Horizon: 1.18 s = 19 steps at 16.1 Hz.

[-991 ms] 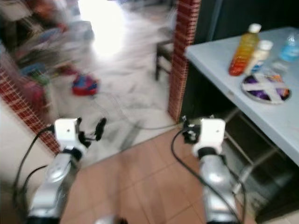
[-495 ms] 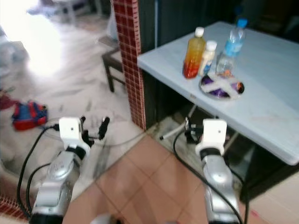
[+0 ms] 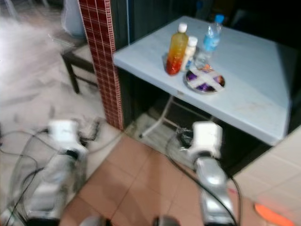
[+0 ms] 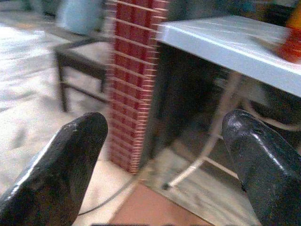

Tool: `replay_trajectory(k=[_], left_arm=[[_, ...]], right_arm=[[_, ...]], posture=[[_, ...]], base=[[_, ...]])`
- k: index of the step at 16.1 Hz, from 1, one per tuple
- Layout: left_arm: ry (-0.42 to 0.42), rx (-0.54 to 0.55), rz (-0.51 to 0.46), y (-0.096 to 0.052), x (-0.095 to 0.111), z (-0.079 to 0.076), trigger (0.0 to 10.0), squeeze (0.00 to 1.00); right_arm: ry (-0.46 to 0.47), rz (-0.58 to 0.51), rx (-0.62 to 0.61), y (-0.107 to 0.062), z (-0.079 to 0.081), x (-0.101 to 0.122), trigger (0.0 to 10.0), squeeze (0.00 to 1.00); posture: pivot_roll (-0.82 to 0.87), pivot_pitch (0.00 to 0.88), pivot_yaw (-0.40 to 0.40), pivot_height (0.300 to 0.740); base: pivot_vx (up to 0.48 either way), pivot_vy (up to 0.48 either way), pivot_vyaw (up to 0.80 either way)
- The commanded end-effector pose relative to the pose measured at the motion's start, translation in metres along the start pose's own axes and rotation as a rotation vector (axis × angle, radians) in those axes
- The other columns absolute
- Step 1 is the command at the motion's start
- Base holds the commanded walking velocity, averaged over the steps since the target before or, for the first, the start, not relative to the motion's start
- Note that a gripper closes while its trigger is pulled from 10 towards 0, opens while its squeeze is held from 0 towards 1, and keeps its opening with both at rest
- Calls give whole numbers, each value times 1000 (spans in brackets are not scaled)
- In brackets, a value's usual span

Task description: Restocking fridge

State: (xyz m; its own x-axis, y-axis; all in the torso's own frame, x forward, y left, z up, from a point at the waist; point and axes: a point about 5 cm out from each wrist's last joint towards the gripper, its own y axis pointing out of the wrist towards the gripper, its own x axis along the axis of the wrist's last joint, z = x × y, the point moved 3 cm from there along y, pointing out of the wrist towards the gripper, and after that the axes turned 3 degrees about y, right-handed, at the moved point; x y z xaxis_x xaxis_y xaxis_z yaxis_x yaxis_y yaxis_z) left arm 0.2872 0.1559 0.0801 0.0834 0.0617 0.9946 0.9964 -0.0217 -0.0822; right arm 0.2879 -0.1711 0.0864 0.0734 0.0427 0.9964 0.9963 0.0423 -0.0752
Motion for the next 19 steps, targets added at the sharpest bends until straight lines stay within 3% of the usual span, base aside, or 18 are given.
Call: replay_trajectory(k=[1,4,5,7,8,9,11,12,13,14,16,18,19], left_arm=[[-16,14,-15,-2,4,-2,10000,0],[32,-10,-7,-3,3,-3,10000,0],[35,-29,-5,-3,3,-5,10000,0],[48,-62,1,-3,4,-7,10000,0],[45,-69,7,-3,3,-8,10000,0],[44,-69,6,-2,3,-7,10000,0],[44,-84,-1,-3,6,-7,10000,0],[48,-82,6,-2,4,-7,10000,0],[47,-82,7,-1,4,-6,10000,0],[42,-84,4,0,5,-7,10000,0],[36,-84,1,2,5,-8,10000,0],[45,-82,5,3,4,-8,10000,0],[44,-78,5,4,4,-8,10000,0]], right_arm=[[-14,32,-5,2,-6,-5,10000,0],[-133,48,-53,8,-9,-5,10000,0],[-95,38,-60,7,-9,-4,10000,0],[-140,10,-93,6,-10,2,10000,0],[-117,22,-73,5,-9,0,10000,0],[-21,9,-11,2,-3,1,10000,0],[-50,-16,-33,0,-5,6,10000,0],[-126,-7,-75,4,-8,8,10000,0],[-97,4,-85,5,-7,6,10000,0],[7,13,-77,6,-6,5,10000,0],[29,7,-78,7,-8,7,10000,0],[-55,-32,-59,7,-7,12,10000,0],[-51,-23,-51,8,-7,11,10000,0]], posture=[[55,7,-60,740],[47,24,-37,740],[44,28,-25,740],[33,37,1,740],[33,40,10,740],[32,43,17,740],[30,50,21,740],[24,54,20,740],[21,55,19,740],[17,49,16,740],[13,41,12,740],[5,36,6,740],[6,33,1,740]], base=[[0,0,0],[0,0,0],[0,0,0],[0,0,0],[0,0,0],[0,0,0],[0,0,0],[0,0,0],[0,0,0],[0,0,0],[0,0,0],[0,0,0],[0,0,0]])
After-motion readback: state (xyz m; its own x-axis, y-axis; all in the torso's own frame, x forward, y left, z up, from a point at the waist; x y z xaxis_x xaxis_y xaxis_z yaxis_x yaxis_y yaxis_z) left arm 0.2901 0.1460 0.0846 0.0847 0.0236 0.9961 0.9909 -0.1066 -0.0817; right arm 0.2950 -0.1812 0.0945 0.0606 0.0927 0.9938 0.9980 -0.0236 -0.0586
